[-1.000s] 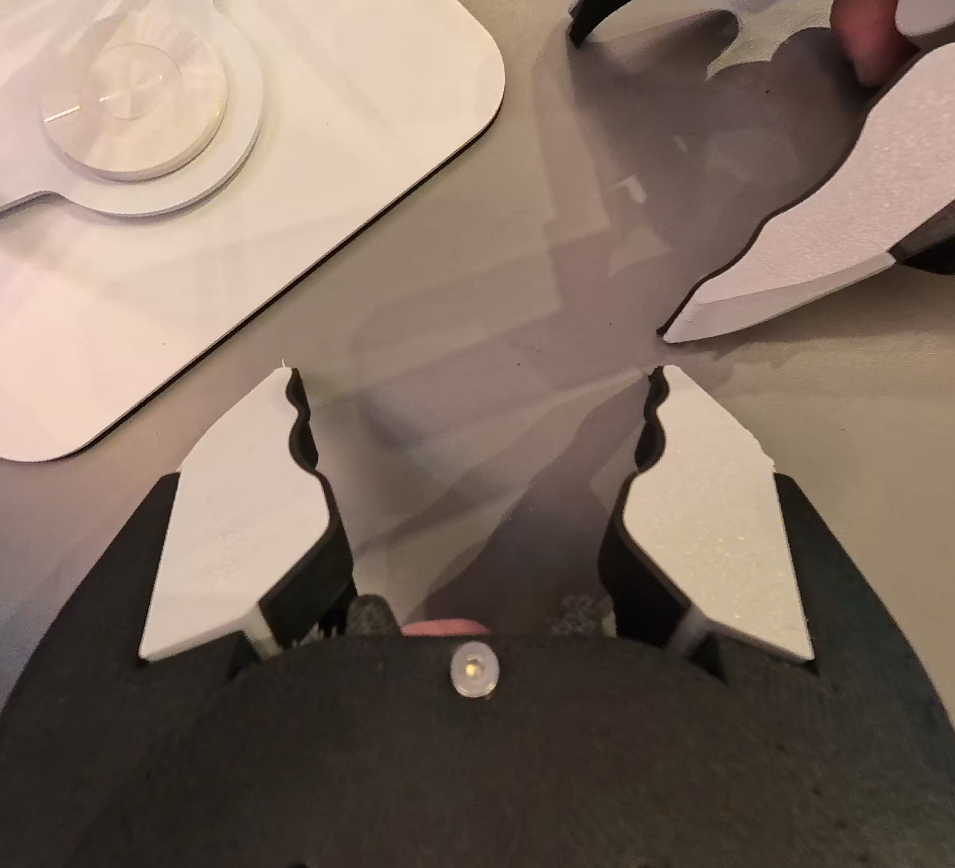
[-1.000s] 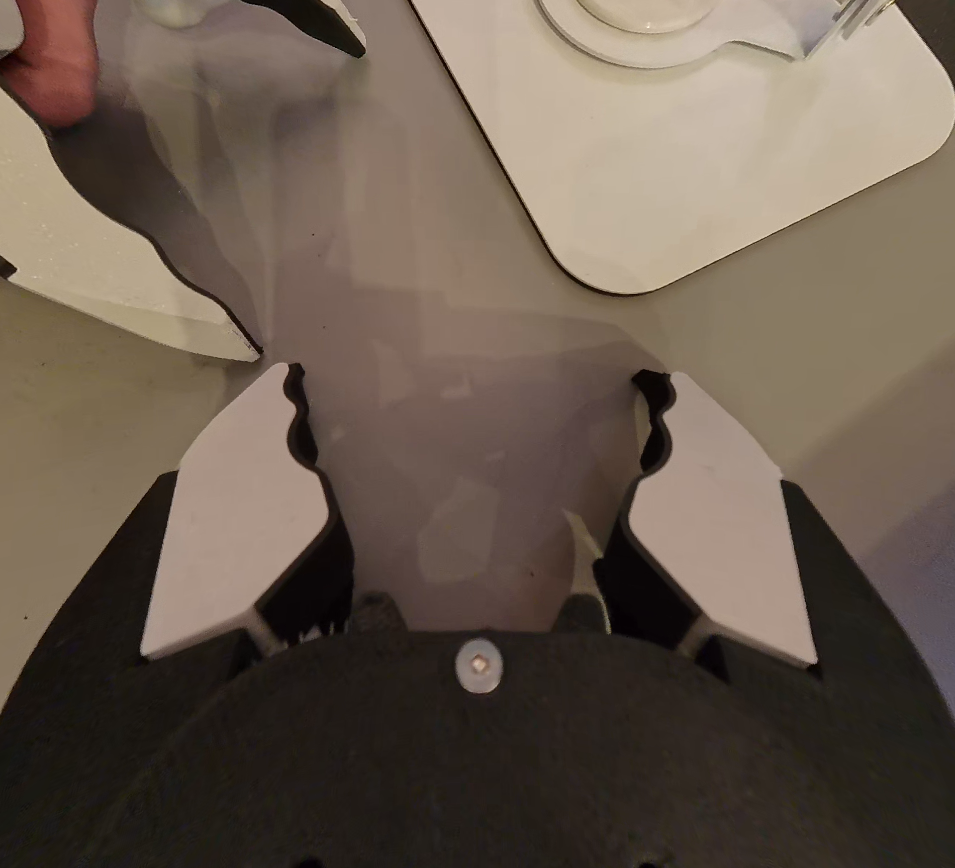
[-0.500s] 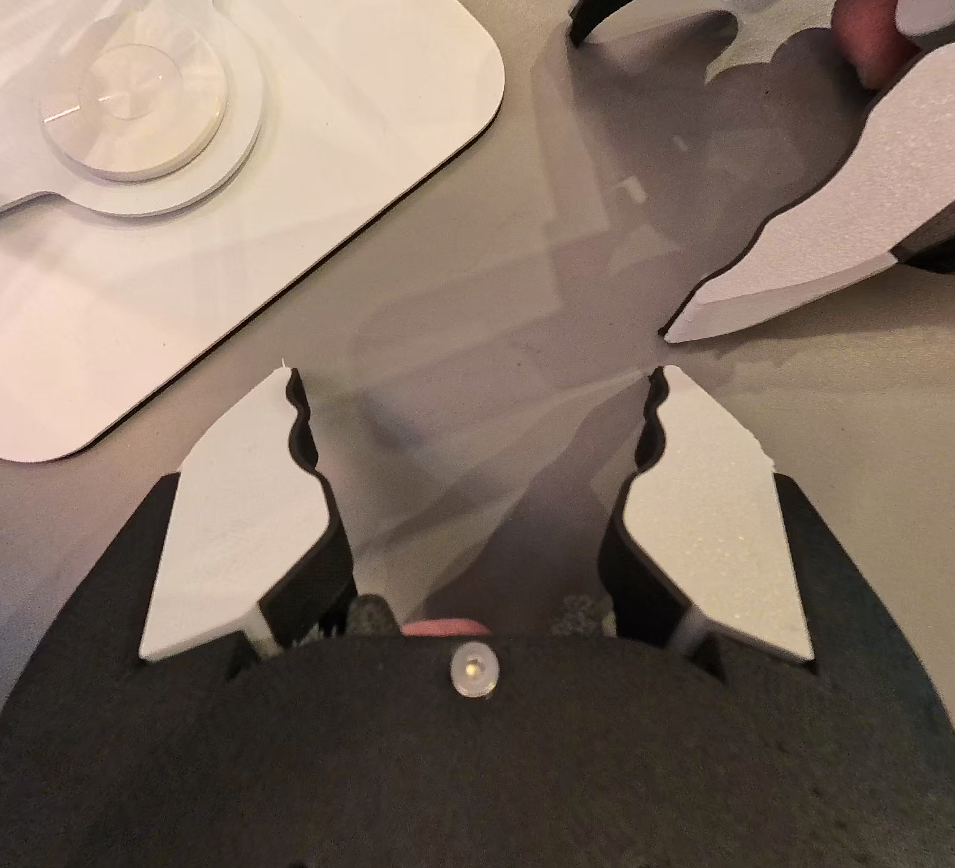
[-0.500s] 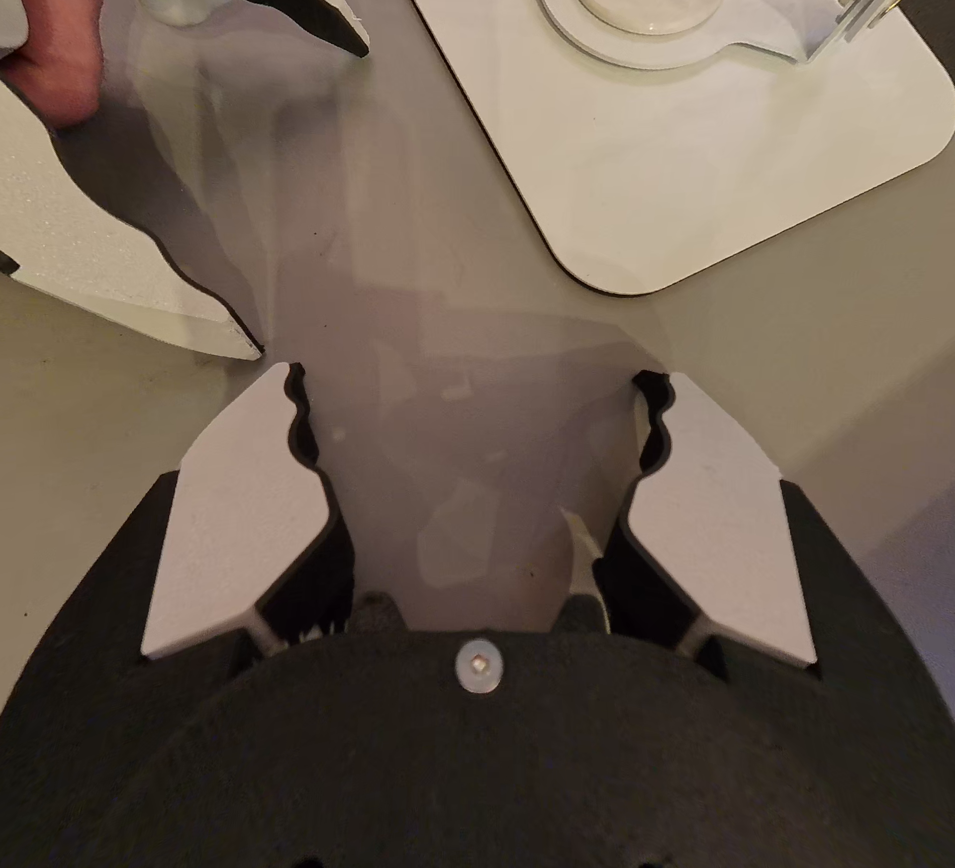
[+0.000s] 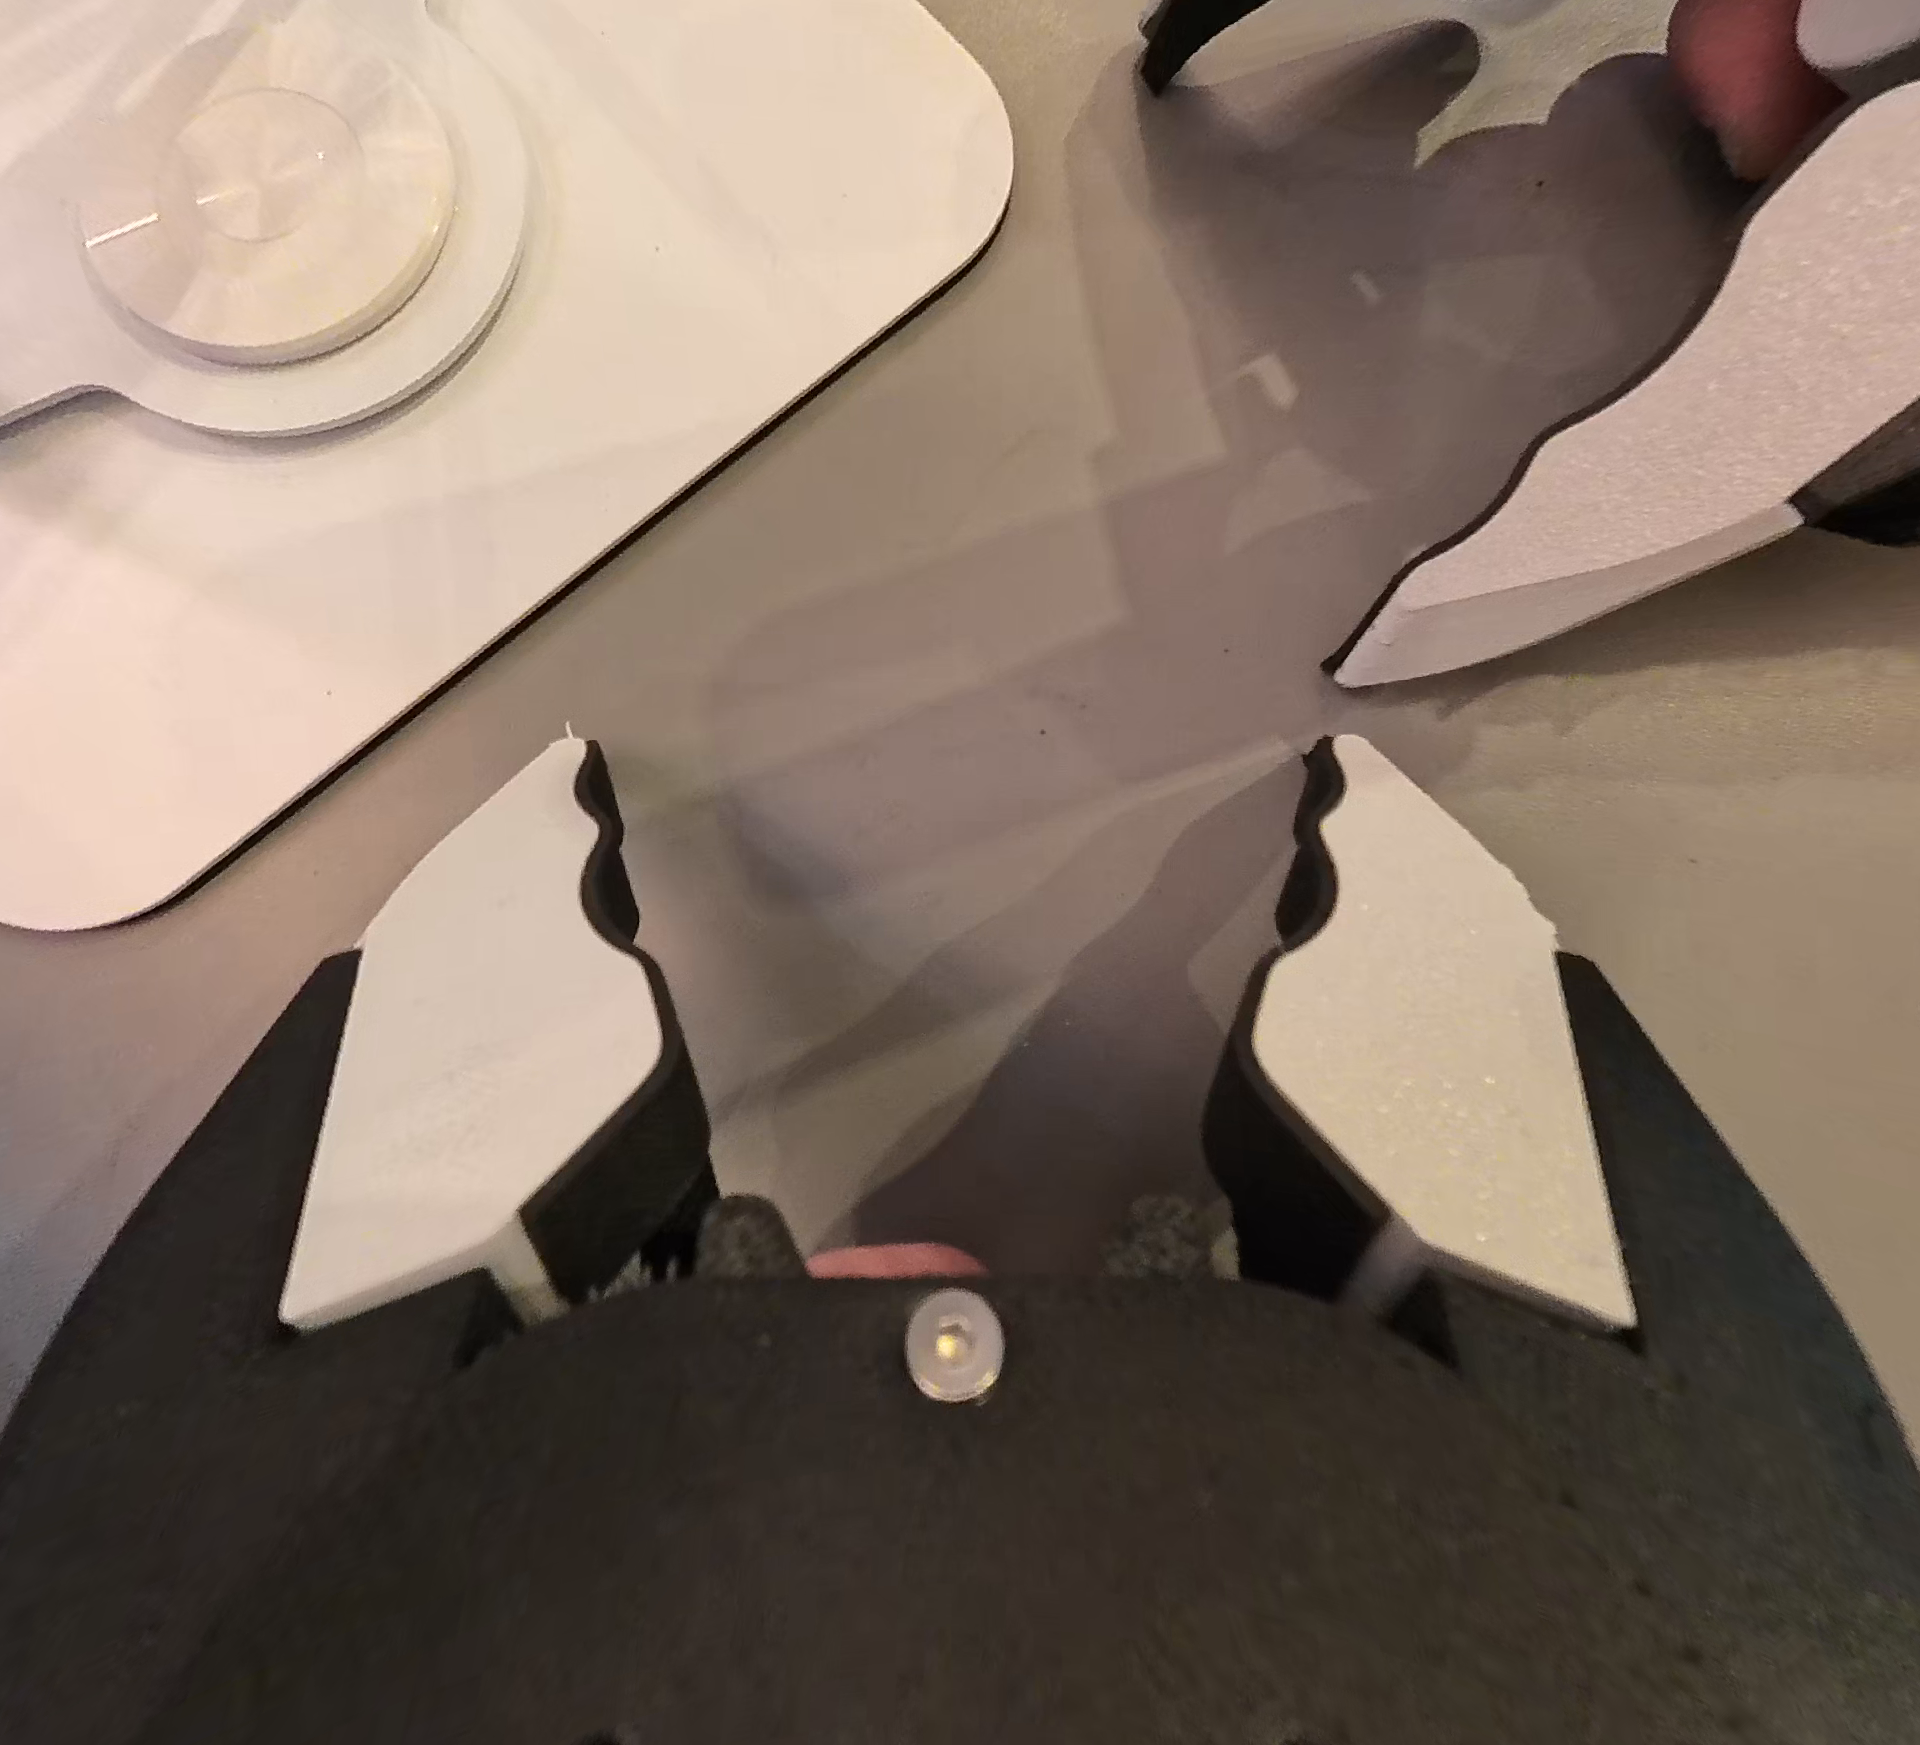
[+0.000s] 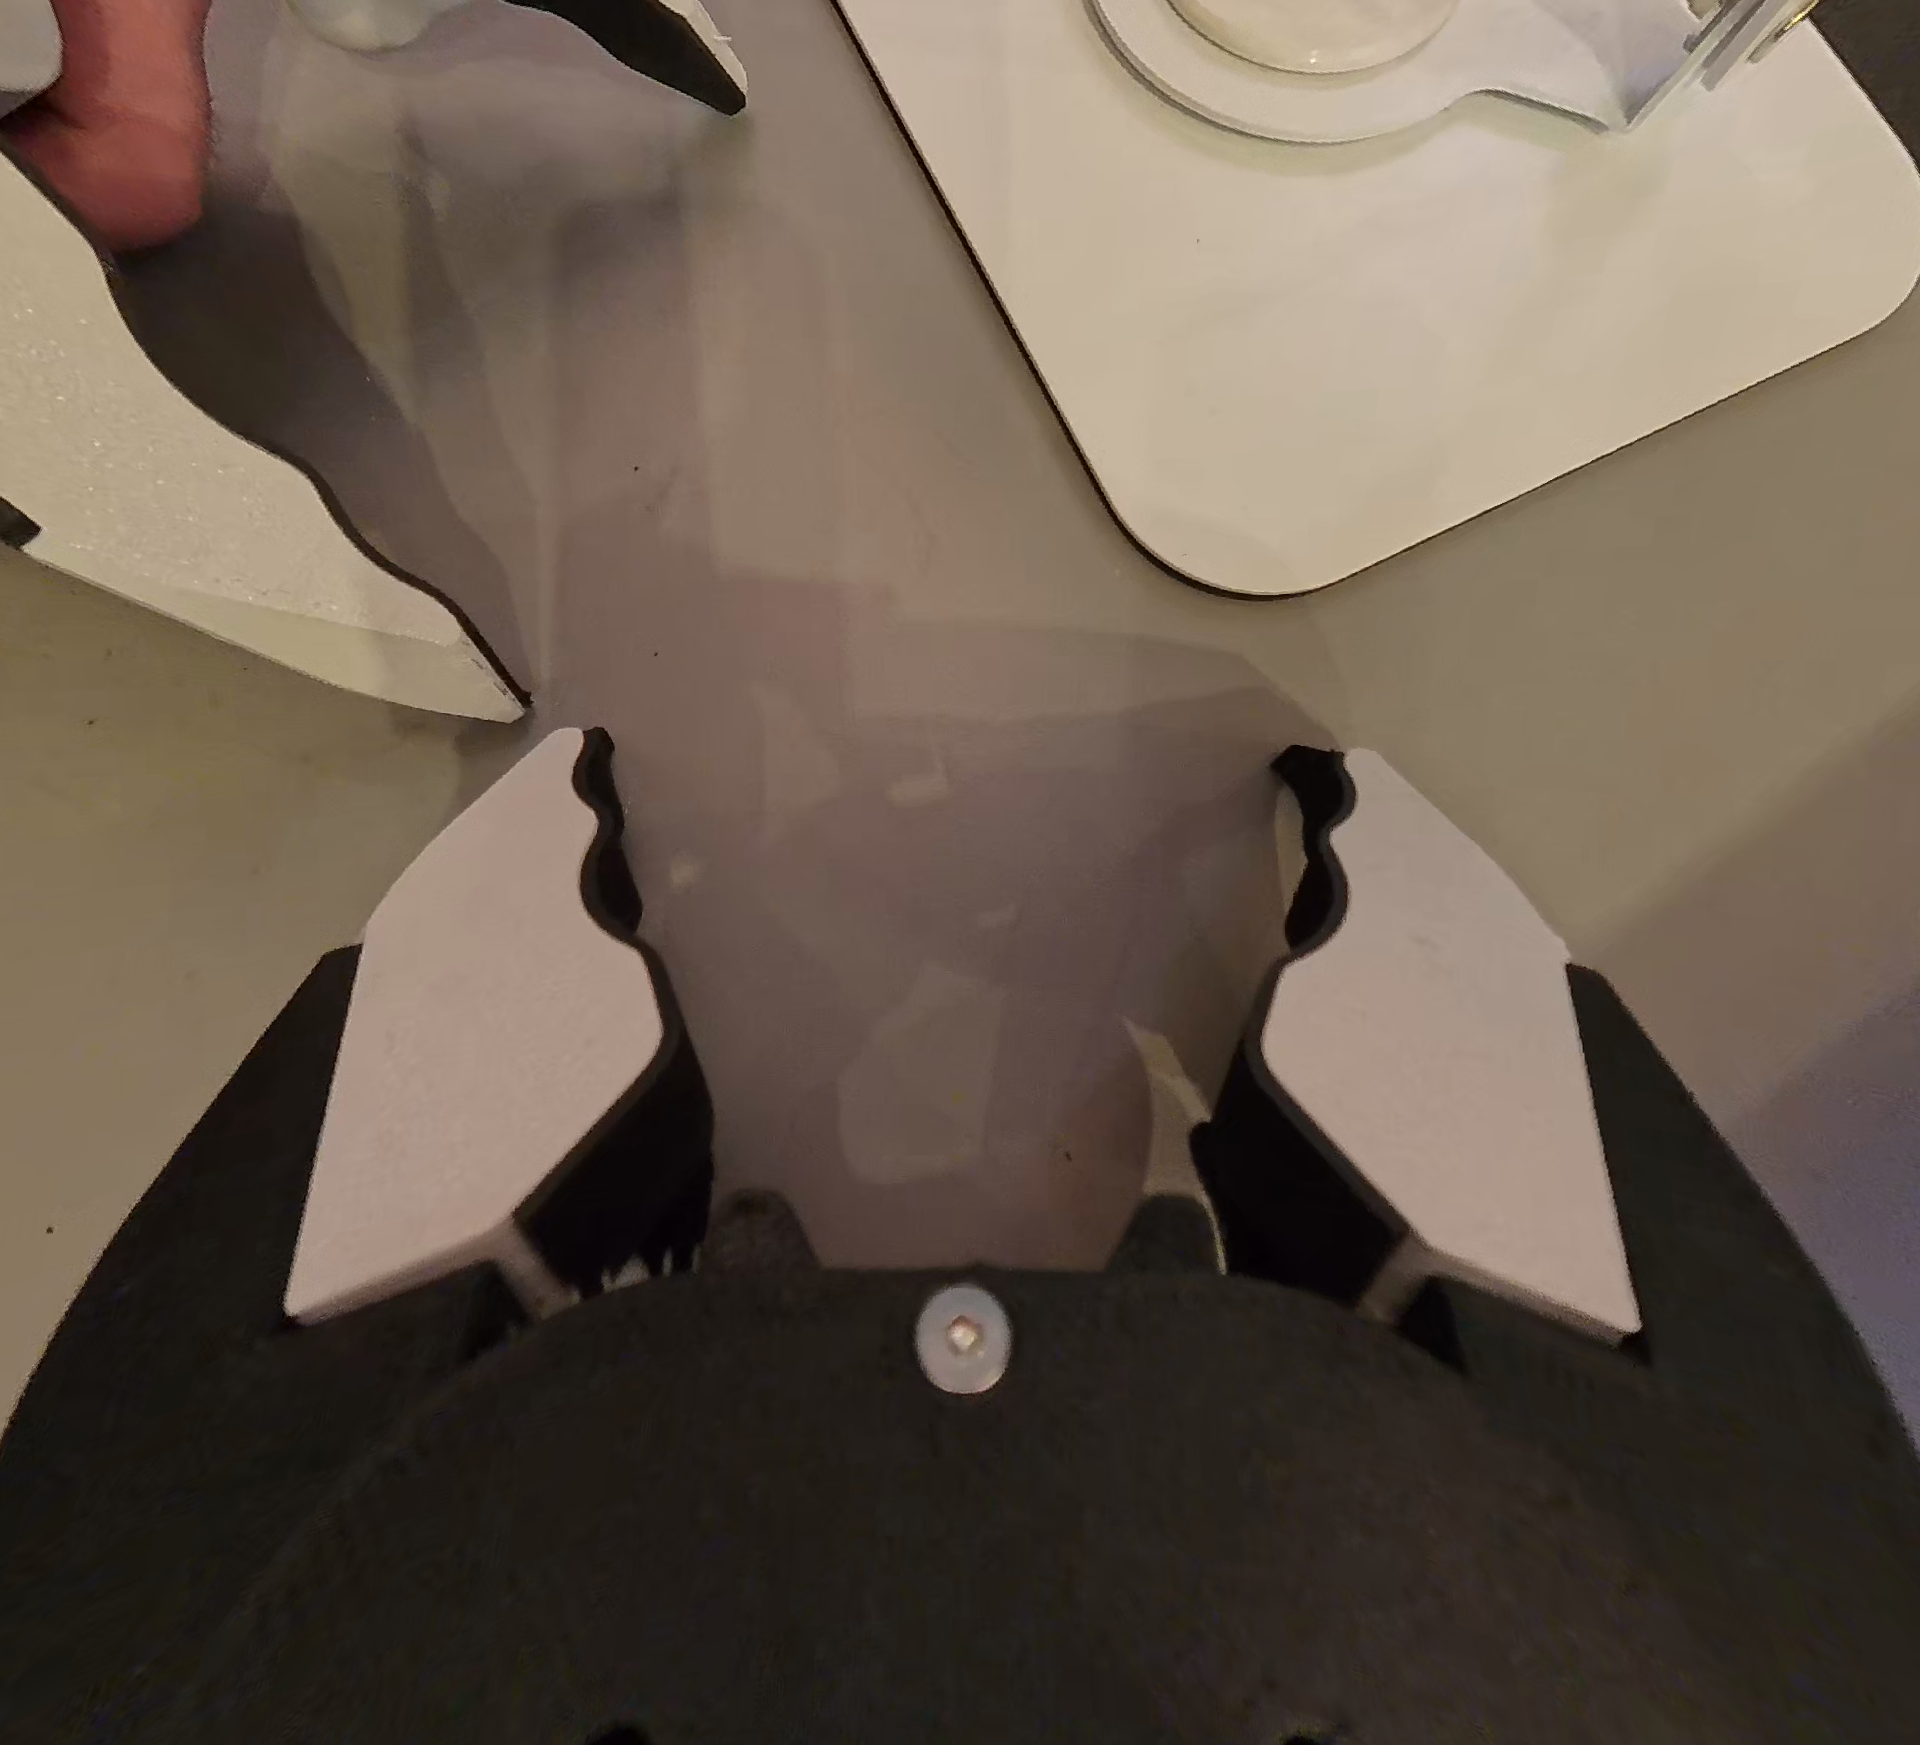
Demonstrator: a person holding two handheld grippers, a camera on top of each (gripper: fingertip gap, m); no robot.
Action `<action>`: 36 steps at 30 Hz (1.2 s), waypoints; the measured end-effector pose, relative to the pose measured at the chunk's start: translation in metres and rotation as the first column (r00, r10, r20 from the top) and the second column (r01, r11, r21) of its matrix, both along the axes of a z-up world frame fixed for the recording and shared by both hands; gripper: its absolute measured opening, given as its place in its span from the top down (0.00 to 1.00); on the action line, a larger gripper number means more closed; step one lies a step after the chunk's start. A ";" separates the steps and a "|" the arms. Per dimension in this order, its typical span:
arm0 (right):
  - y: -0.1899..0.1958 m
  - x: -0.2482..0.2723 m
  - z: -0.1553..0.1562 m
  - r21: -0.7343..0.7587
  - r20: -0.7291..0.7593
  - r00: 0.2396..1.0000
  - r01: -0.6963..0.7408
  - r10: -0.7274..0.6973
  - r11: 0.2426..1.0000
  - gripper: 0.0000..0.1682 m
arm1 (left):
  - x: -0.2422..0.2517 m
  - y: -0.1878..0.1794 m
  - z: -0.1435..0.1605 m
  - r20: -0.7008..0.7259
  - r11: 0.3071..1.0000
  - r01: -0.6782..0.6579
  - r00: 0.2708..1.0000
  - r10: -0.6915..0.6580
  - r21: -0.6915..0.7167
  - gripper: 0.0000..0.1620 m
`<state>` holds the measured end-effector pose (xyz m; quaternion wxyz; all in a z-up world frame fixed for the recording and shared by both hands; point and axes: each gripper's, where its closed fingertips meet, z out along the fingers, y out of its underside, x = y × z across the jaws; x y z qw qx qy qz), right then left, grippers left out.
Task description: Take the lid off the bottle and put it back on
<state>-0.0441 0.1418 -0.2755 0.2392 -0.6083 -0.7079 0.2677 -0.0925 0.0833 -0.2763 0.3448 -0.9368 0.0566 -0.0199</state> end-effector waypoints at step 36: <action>0.001 0.000 0.000 -0.001 -0.002 1.000 -0.014 0.014 1.000 0.28 | -0.269 -0.092 0.027 -0.112 0.771 -0.450 0.885 0.452 -0.450 0.44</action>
